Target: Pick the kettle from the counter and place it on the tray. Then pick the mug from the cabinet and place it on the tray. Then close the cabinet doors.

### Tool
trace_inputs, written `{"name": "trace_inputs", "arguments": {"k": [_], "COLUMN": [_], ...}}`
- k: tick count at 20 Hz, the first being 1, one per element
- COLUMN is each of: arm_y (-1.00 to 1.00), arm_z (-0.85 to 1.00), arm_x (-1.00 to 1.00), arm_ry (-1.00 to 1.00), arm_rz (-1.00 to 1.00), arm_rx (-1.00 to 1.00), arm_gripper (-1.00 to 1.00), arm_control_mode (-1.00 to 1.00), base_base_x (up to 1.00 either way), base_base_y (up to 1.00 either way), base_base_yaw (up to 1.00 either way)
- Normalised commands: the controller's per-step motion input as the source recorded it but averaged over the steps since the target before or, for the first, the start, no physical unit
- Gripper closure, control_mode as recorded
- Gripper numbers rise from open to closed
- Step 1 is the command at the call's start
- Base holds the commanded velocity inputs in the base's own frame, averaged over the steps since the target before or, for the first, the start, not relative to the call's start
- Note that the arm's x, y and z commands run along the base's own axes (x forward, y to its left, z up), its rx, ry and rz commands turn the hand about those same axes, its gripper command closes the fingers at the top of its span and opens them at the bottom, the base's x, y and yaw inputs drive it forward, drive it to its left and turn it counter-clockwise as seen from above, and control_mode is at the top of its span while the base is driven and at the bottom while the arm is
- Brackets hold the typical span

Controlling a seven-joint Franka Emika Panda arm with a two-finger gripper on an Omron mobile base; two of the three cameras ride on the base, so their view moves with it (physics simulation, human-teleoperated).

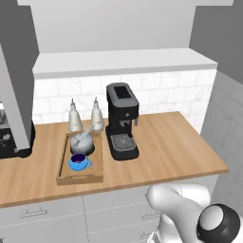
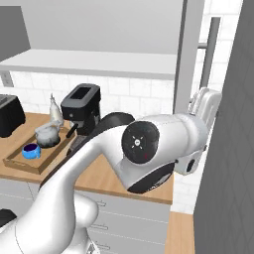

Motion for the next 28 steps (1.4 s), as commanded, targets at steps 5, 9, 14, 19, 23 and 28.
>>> {"name": "trace_inputs", "arguments": {"k": [5,9,14,19,23,28], "arm_y": [0.0,0.08,0.19,0.37,0.44,0.5], "arm_z": [0.0,0.0,0.0,0.0,0.0,0.0], "arm_x": [0.27,0.23,0.24,0.15,0.06,0.01], "arm_ry": [0.0,0.0,0.0,0.0,-0.01,-0.03], "arm_rz": [0.18,0.19,0.17,0.15,0.11,0.08], "arm_rx": [0.0,0.0,0.0,0.0,0.0,-0.02], "arm_gripper": [-1.0,-1.0,-1.0,-1.0,-1.0,-1.0], "arm_control_mode": [-1.0,-1.0,-1.0,-1.0,-1.0,-1.0], "base_base_x": [0.0,0.0,0.0,0.0,0.0,0.0], "base_base_y": [0.0,0.0,0.0,0.0,0.0,0.0], "base_base_yaw": [0.0,0.0,0.0,0.0,0.0,0.0]}}
